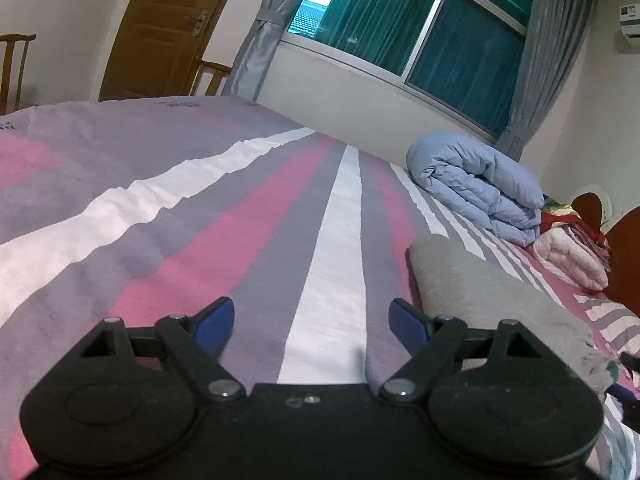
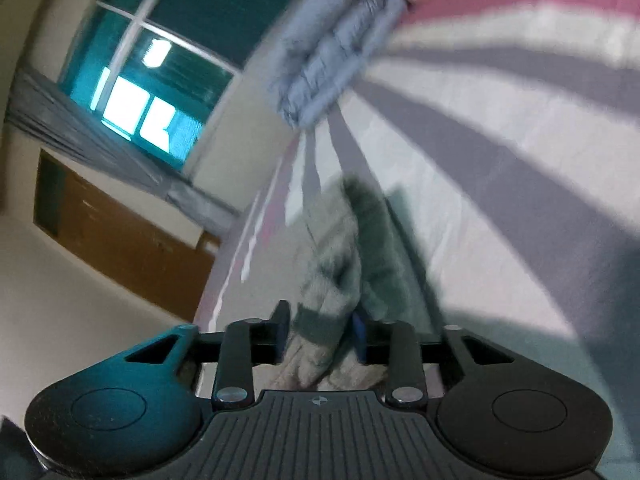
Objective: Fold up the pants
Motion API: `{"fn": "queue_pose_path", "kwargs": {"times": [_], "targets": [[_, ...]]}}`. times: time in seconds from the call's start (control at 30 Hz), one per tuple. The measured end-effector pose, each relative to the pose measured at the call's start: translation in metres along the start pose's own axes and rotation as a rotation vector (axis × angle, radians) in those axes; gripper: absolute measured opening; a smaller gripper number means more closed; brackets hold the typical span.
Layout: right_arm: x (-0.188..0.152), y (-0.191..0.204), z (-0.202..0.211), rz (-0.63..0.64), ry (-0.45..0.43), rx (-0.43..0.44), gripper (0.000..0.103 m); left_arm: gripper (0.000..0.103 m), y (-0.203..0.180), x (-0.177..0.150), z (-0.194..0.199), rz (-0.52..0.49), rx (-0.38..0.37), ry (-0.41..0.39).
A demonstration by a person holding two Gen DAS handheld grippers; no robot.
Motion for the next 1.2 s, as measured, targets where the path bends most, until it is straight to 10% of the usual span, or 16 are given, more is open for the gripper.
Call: {"fn": "queue_pose_path", "kwargs": {"times": [0.83,1.03,1.2], "targets": [[-0.023,0.007,-0.014,-0.188,0.098,-0.100,0.068,0.079,-0.005,0.000,-0.003,-0.016,-0.015,0.011],[-0.026,0.032,-0.042,-0.012,0.125,-0.233,0.067,0.079,-0.003,0.000,-0.004,-0.014,-0.010,0.014],[-0.034,0.049,-0.036,0.133,0.113,-0.255,0.047,0.079,0.000,0.000,-0.004,0.002,-0.011,0.013]]}}
Point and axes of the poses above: each gripper's, at about its wrist camera, not at the fingertips, and z roughly against the way its jaws point, y to its left, x to its top, the point moved 1 cm from there along -z, roughly the way its jaws point, and after that the axes turned 13 degrees about -z, right-handed, at the moved point
